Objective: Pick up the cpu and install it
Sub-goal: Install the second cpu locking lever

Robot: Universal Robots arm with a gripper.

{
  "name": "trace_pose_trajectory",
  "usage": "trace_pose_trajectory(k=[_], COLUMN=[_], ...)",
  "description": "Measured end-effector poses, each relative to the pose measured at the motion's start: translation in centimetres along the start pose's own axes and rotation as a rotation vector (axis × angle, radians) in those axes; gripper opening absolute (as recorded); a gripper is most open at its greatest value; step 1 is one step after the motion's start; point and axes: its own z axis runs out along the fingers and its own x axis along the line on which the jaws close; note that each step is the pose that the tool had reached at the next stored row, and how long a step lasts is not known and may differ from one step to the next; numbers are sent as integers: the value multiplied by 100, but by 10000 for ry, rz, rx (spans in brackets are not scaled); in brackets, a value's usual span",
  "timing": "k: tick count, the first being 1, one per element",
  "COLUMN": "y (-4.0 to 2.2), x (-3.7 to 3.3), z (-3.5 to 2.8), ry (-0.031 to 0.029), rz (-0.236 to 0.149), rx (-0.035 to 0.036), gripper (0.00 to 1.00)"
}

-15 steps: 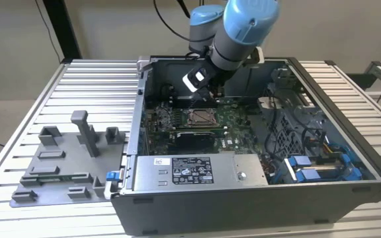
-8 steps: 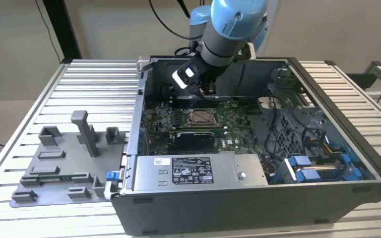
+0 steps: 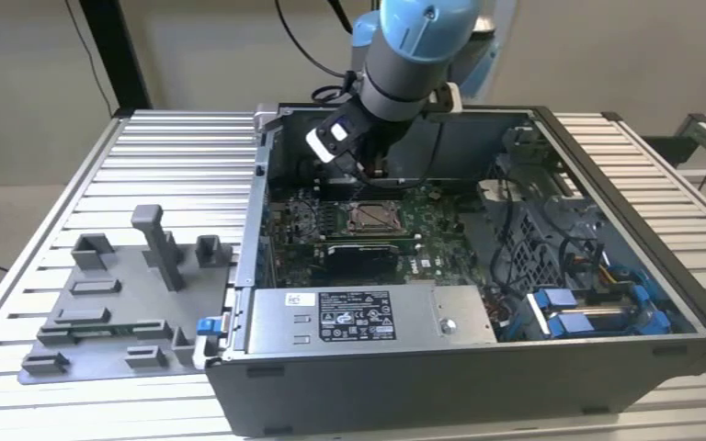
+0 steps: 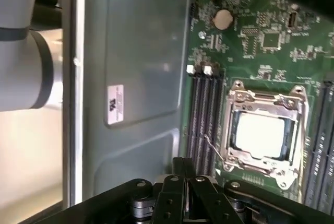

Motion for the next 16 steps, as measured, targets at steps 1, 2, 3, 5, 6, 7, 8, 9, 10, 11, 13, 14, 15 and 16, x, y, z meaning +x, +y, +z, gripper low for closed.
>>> trace_pose_trajectory(k=[1,2,3,5,6,7,8,9,10,11,13,14,15,16], y=[-3,-7,-12,-20,-22,-29,-42,-58,-79,-101,-142,-152,-156,-156], x=[0,0,0,4,8,7,3,-2,-8,-15,-31,-39,-48,-59], z=[0,1,3,21,46,66,85,103,122,139,175,192,207,223], ry=[-112,-212,-301,-428,-440,-441,-446,-448,-451,-455,-455,-456,-457,-458], rz=[10,12,15,4,-21,-55,-96,-137,-175,-207,-246,-256,-267,-277], rx=[56,105,138,162,174,180,182,183,184,192,211,216,220,226], gripper=[0,0,0,0,0,0,0,0,0,0,0,0,0,0])
